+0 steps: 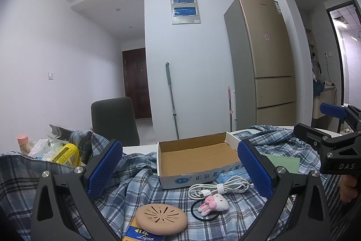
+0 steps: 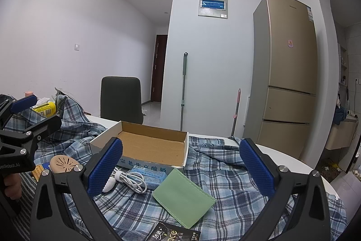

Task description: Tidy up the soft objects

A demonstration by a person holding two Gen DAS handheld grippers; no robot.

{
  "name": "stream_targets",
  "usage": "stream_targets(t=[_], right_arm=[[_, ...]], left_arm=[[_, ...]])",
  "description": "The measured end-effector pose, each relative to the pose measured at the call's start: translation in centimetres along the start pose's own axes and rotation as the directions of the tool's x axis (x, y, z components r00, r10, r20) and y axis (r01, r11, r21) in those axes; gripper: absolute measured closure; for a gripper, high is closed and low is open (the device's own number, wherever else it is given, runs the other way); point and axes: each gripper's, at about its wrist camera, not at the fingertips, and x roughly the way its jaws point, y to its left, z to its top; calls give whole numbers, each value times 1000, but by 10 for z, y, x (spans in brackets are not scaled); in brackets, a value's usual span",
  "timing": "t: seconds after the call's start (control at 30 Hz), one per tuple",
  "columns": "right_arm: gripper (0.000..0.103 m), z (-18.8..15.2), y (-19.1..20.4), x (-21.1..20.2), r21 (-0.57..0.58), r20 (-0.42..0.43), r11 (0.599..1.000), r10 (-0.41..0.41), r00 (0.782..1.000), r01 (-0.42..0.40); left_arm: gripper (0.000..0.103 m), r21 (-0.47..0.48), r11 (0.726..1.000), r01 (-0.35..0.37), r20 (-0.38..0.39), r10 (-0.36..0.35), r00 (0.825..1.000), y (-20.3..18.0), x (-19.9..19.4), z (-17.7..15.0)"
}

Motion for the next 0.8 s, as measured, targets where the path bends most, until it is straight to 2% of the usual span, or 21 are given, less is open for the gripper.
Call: stream_targets(t=[0.53, 0.8], right_arm=[[0, 0, 0, 0, 0, 0, 1000, 0, 1000, 0], [0, 0, -3, -1, 12, 9, 1000, -2, 1000, 2]], left_arm=[[0, 3, 999, 48, -21, -48, 999, -1, 2, 4], [0, -9, 999, 42, -37, -43, 998, 5, 3, 8]])
